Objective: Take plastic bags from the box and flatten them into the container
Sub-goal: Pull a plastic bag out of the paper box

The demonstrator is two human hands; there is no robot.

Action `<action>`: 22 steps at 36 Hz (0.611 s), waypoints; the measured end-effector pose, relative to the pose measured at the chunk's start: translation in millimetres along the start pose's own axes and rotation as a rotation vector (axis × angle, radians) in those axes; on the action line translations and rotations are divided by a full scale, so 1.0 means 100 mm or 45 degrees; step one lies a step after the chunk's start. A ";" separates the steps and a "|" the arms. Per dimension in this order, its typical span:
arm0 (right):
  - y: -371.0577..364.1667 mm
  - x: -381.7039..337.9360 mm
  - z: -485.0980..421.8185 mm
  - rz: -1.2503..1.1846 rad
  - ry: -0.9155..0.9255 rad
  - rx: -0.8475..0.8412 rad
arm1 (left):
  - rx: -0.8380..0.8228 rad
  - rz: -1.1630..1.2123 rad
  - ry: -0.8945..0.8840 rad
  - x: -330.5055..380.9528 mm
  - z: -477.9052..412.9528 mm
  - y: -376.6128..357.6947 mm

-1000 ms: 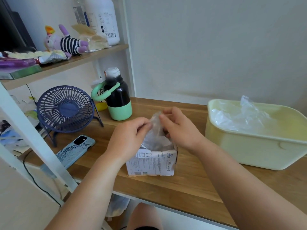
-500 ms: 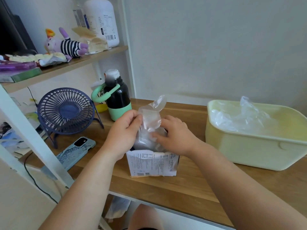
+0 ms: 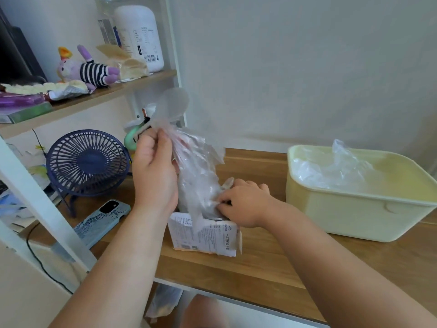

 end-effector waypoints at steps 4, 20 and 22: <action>0.04 0.01 0.05 -0.398 0.137 0.268 | -0.105 0.131 0.132 0.03 -0.03 -0.06; 0.58 0.38 0.45 -1.544 0.121 0.615 | -0.208 0.414 0.483 -0.04 -0.01 -0.68; 0.63 0.47 0.51 -1.575 0.118 0.601 | -0.173 0.331 0.525 -0.10 0.03 -0.76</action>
Point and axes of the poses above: each hand's wrist, its own z-axis away from the middle knuckle, its own y-axis out of the back of the hand, x = y × z, the point moved 1 cm from there along -z, towards the middle knuckle, and after that the axes turned 4 degrees about -z, right-handed, at the moved point
